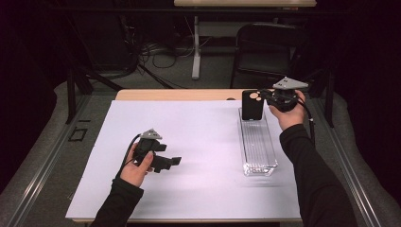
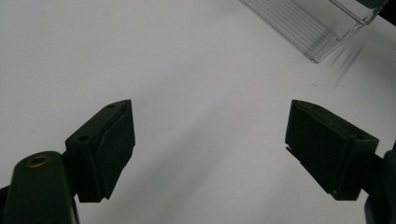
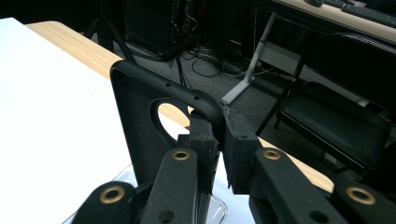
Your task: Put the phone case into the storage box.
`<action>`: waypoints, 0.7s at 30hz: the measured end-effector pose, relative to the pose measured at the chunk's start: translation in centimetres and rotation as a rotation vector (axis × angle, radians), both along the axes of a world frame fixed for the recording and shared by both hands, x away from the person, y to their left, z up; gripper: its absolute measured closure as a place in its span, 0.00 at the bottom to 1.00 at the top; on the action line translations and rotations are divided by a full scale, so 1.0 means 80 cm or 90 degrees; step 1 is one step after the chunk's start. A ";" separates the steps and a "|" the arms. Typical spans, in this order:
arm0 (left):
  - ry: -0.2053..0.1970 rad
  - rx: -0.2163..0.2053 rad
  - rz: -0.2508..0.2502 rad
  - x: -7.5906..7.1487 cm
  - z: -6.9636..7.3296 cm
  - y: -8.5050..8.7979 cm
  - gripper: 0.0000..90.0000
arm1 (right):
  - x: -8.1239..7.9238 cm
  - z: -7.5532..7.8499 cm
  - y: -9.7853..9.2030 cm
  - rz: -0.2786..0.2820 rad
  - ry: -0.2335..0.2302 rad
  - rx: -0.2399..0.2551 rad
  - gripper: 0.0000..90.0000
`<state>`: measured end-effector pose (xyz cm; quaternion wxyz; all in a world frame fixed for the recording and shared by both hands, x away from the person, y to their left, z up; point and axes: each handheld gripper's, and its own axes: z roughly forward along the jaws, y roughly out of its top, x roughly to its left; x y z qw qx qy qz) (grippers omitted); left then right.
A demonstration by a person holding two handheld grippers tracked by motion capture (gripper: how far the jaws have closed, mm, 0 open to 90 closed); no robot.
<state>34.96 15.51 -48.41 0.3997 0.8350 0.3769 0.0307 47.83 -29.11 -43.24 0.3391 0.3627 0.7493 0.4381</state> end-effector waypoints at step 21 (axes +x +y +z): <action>0.004 0.005 -0.002 0.001 -0.003 0.001 0.18 | 0.013 -0.025 0.002 -0.011 -0.012 -0.007 0.93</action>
